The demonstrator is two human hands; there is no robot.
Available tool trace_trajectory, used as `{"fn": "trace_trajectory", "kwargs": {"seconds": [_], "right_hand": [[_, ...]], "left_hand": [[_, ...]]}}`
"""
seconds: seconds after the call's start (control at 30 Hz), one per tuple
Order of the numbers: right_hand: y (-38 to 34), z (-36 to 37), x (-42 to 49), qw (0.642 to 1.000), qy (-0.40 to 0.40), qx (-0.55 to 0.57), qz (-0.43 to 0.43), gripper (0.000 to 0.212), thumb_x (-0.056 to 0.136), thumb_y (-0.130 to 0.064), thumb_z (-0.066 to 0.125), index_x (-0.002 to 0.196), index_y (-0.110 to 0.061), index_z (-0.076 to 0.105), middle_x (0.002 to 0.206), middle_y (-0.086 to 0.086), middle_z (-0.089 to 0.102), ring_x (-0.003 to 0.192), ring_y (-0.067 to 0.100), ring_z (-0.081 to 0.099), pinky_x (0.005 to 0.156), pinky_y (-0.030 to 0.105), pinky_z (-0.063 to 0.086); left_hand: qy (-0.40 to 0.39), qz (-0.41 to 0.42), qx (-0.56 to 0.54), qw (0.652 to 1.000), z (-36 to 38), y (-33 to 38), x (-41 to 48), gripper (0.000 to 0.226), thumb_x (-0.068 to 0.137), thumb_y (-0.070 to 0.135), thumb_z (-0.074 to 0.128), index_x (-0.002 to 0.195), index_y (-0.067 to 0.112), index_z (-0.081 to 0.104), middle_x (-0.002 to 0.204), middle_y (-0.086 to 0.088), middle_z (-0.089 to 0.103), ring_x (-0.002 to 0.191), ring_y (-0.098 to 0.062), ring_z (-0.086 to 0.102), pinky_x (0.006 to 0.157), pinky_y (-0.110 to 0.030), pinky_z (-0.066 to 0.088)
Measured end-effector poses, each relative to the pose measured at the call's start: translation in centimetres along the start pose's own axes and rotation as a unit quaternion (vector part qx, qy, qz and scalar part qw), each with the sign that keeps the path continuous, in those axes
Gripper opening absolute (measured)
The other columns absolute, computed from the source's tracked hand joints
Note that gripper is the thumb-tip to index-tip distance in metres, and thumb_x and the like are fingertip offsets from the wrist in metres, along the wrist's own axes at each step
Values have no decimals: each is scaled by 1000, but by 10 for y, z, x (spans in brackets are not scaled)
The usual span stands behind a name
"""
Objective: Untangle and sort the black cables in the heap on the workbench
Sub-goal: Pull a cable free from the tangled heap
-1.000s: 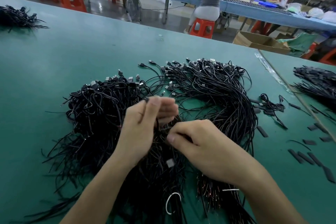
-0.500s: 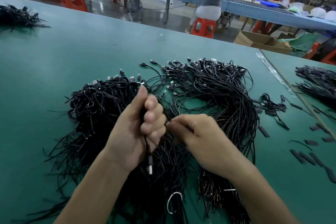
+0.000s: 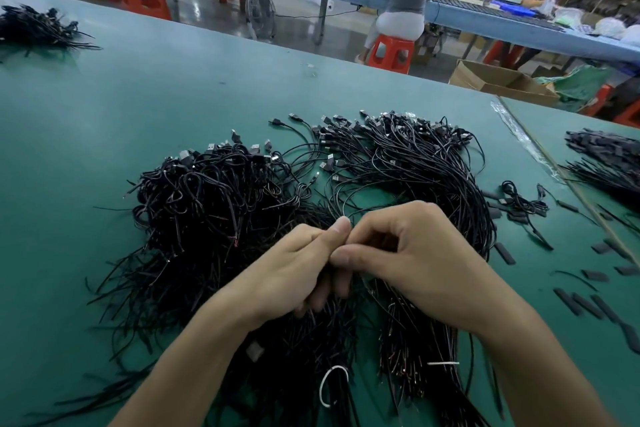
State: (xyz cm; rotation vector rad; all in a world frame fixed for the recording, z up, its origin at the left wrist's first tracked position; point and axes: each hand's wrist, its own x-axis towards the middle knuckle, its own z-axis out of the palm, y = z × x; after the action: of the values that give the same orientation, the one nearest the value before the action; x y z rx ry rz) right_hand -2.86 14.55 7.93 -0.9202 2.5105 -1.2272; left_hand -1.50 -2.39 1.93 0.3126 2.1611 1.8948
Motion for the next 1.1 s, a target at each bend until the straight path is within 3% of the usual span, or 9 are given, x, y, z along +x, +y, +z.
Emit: {"fn": "trace_trajectory", "kwargs": {"seconds": [0.17,0.37,0.47,0.57,0.7,0.77,0.9,1.0,1.1], "right_hand": [[12,0,1,995,72,66,10,19,77,-33,82,82,-21,68,75,1,70,61,15,60,57,33,53],[12,-6,3,994,-27,101,-7,9,87,-24,73,87,-20,65,80,-3,68,74,18,63,71,35,55],[15,-7,4,998,-27,63,13,8,90,-22,70,88,-22,62,85,2,72,81,21,69,78,47,56],[18,-4,5,1000,8,5,9,12,92,-19,69,85,-26,62,82,-4,71,76,11,65,72,35,54],[16,4,11,998,67,14,-14,16,88,-17,72,81,-26,62,77,-7,70,70,10,65,64,29,54],[16,9,15,997,78,15,-25,16,87,-16,73,80,-26,62,74,-9,69,64,9,65,57,22,50],[18,11,21,995,99,-2,-33,15,87,-15,75,79,-24,65,70,-7,68,57,11,65,54,23,51],[23,13,26,990,142,12,-19,10,85,-22,77,81,-22,68,66,-9,69,60,6,66,58,12,46],[37,15,25,985,155,-24,67,26,86,-54,64,89,-29,64,77,-9,68,72,0,64,64,13,50]], "left_hand": [[-86,-11,-87,992,-11,2,-6,63,96,65,39,48,24,47,38,5,39,30,-8,33,33,-17,28],[-192,-13,-221,956,-16,0,-8,52,97,50,45,52,24,48,55,-1,58,38,-7,48,40,-14,40],[-117,-1,-126,985,-13,-2,-5,60,99,54,44,51,20,54,57,3,58,44,-8,49,51,-13,42],[-28,33,-45,998,-7,-4,1,60,96,56,39,49,21,54,57,8,53,60,-2,53,69,-11,43],[-45,-48,-247,967,3,-3,3,59,90,60,48,101,9,75,99,-20,71,89,-29,71,74,-42,61],[-90,-108,-296,945,7,-1,4,74,87,72,43,111,8,72,100,-21,72,82,-31,72,59,-39,60],[-54,-120,-272,953,7,-8,7,80,85,79,33,68,12,73,57,-8,60,37,-13,49,32,-17,36],[56,-85,-240,965,3,-14,11,66,85,77,40,57,20,60,47,3,37,34,-7,26,33,-12,22],[169,-40,-251,952,-8,-18,13,62,87,73,41,50,24,46,45,6,32,33,-8,24,31,-13,21]]}}
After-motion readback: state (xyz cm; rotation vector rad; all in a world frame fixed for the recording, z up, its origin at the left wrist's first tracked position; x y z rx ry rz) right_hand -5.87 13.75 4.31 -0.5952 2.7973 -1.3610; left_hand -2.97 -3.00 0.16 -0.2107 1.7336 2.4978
